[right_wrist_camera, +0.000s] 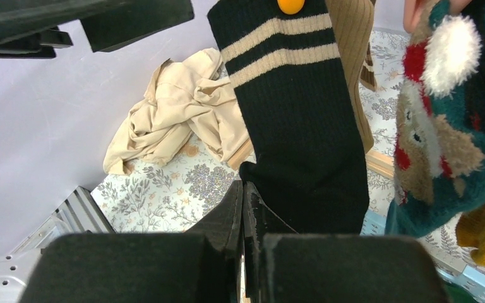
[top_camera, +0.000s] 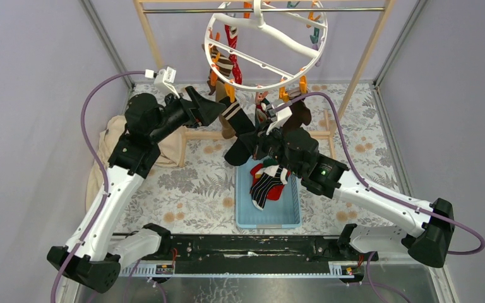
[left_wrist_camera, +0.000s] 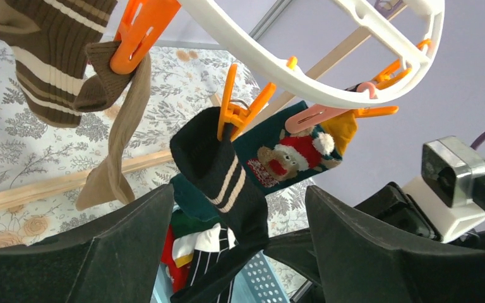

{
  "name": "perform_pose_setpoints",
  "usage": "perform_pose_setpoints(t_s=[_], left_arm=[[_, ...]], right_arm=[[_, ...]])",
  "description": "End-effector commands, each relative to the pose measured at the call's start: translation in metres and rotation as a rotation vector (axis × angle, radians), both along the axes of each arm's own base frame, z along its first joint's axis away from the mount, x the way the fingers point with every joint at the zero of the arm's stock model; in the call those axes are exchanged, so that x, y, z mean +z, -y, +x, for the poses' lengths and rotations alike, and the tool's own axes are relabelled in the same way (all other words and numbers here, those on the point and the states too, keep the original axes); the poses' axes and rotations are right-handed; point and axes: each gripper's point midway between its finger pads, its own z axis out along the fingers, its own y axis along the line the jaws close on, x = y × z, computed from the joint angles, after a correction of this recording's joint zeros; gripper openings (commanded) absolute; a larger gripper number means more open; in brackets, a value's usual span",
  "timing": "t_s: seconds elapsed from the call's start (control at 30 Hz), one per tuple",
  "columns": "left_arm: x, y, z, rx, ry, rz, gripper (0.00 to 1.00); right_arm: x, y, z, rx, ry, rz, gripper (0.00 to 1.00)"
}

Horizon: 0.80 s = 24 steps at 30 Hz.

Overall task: Remove the socks clipped to the hanger
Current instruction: Remove the sock from the hanger.

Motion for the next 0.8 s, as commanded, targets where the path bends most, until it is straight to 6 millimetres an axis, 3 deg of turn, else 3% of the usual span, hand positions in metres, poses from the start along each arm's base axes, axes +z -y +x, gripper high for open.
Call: perform_pose_setpoints(t_s=[0.0, 0.33, 0.5, 0.77], left_arm=[[0.036, 0.004, 0.002, -0.034, 0.176, 0.008, 0.81], [0.041, 0.011, 0.006, -0.095, 0.367, 0.106, 0.78], [0.038, 0.015, 0.013, -0.107, 0.389, 0.136, 0.65], [0.035, 0.018, 0.026, -0.087, 0.401, 0.137, 0.63]], right_arm=[[0.030, 0.002, -0.003, 0.006, 0.040, 0.068, 0.00], [0.024, 0.002, -0.002, 0.003, 0.029, 0.051, 0.00], [0.023, 0.000, -0.001, 0.004, 0.027, 0.049, 0.00], [0.024, -0.003, -0.001, 0.014, 0.025, 0.051, 0.00]])
